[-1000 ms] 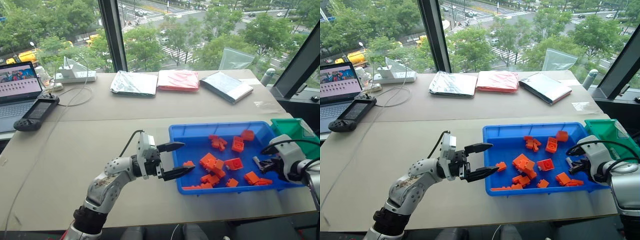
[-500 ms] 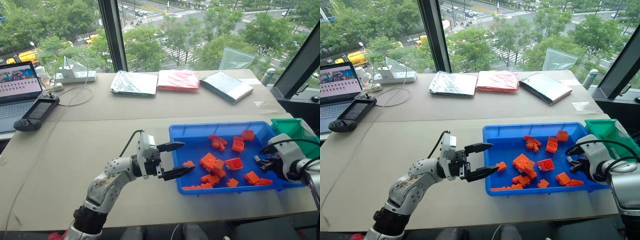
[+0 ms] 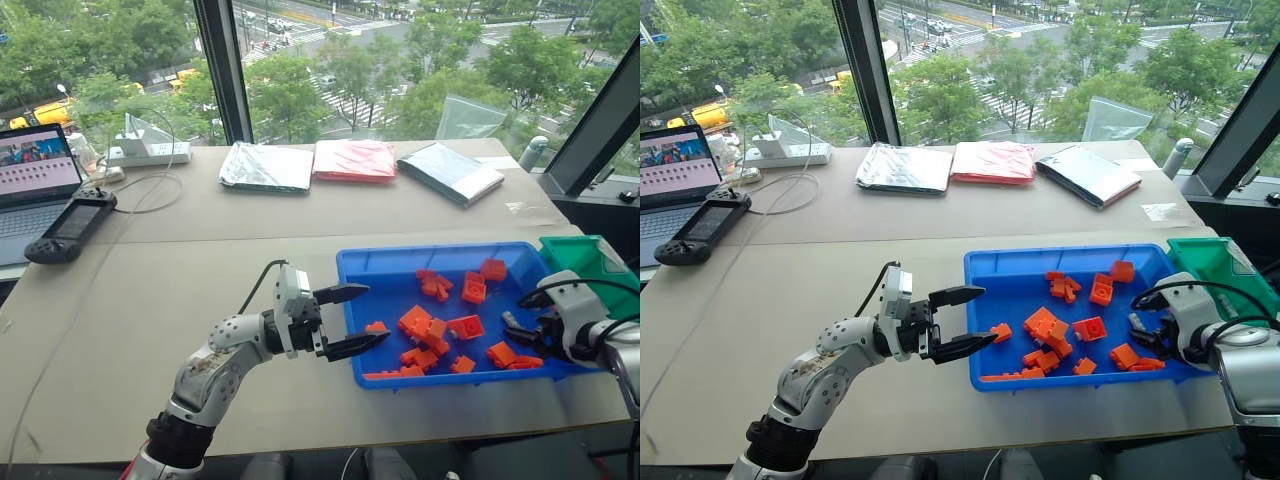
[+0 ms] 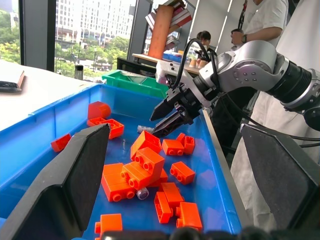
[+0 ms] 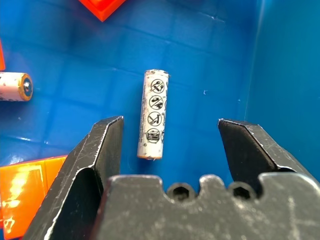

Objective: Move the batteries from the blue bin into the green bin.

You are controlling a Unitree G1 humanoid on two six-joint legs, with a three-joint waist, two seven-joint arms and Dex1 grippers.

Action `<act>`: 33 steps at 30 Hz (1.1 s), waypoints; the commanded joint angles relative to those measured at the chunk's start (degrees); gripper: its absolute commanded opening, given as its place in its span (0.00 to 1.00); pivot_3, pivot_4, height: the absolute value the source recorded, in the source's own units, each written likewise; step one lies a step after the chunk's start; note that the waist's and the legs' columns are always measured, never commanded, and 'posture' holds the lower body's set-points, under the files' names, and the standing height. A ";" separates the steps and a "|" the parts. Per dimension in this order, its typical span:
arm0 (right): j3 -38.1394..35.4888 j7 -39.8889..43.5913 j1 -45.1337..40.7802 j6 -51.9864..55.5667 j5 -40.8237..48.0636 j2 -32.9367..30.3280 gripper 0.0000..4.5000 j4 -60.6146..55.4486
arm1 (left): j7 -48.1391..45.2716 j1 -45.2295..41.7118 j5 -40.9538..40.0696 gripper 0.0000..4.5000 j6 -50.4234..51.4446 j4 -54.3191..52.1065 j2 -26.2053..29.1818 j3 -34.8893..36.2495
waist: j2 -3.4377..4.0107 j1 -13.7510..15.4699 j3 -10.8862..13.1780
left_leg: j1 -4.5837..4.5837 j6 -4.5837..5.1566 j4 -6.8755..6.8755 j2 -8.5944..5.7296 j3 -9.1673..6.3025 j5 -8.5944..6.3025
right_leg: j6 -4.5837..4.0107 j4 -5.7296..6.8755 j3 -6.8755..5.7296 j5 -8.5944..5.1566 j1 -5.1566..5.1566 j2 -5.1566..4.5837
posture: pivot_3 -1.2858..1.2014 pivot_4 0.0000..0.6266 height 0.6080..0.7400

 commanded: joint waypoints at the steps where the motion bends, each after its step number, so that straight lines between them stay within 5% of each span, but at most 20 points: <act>1: 0.96 -0.41 0.19 -0.21 0.31 -0.26 0.40 0.37 | 0.21 -0.45 -0.86 1.00 0.25 -2.15 -0.17 0.08 | 0.00 0.00 0.00 | 0.00 0.00 0.00 0.00 0.00 0.00 | 0.00 0.00 0.00 0.00 0.00 -0.01 | 0.52 0.24 1.00; 6: 0.79 -0.13 0.37 0.24 0.87 -0.42 0.05 -0.94 | 0.18 -0.58 -0.82 1.00 0.25 -1.97 -0.11 0.09 | 0.00 0.08 0.00 | 0.00 0.00 0.01 -0.02 0.00 0.00 | 0.00 -0.02 0.00 0.00 0.02 -0.02 | 0.52 0.24 1.00; 17: -11.92 -4.10 -1.44 1.55 3.58 0.93 0.05 -7.14 | 0.19 -1.05 -0.44 1.00 -0.08 -1.43 -0.27 0.05 | 0.00 0.07 0.00 | -0.05 0.00 0.00 -0.02 0.00 0.00 | 0.00 -0.02 0.00 0.00 -0.04 -0.02 | 0.52 0.24 1.00; 27: -20.90 -25.03 -12.12 -1.87 -5.39 2.67 0.05 0.70 | 0.62 -0.78 -0.50 1.00 0.15 -1.83 -0.58 -0.27 | 0.01 0.34 0.00 | -0.09 0.00 -0.03 -0.02 0.02 0.00 | 0.00 -0.05 0.00 0.00 -0.06 -0.02 | 0.52 0.24 1.00; 32: -21.12 -27.59 -12.62 -5.43 -6.27 2.75 0.05 3.93 | 0.61 -0.84 -0.46 1.00 0.12 -1.83 -0.40 -0.16 | 0.06 0.27 -0.02 | -0.22 0.01 -0.04 -0.05 0.06 0.00 | 0.01 -0.11 0.03 0.01 -0.16 -0.05 | 0.52 0.24 1.00; 33: -21.28 -27.64 -12.67 -5.87 -6.00 2.81 0.16 4.17 | 0.64 -0.89 -0.49 1.00 0.11 -1.79 -0.43 -0.13 | 0.07 0.16 -0.02 | -0.21 0.01 -0.06 -0.04 0.06 0.00 | 0.00 -0.10 0.03 0.01 -0.16 -0.04 | 0.52 0.24 1.00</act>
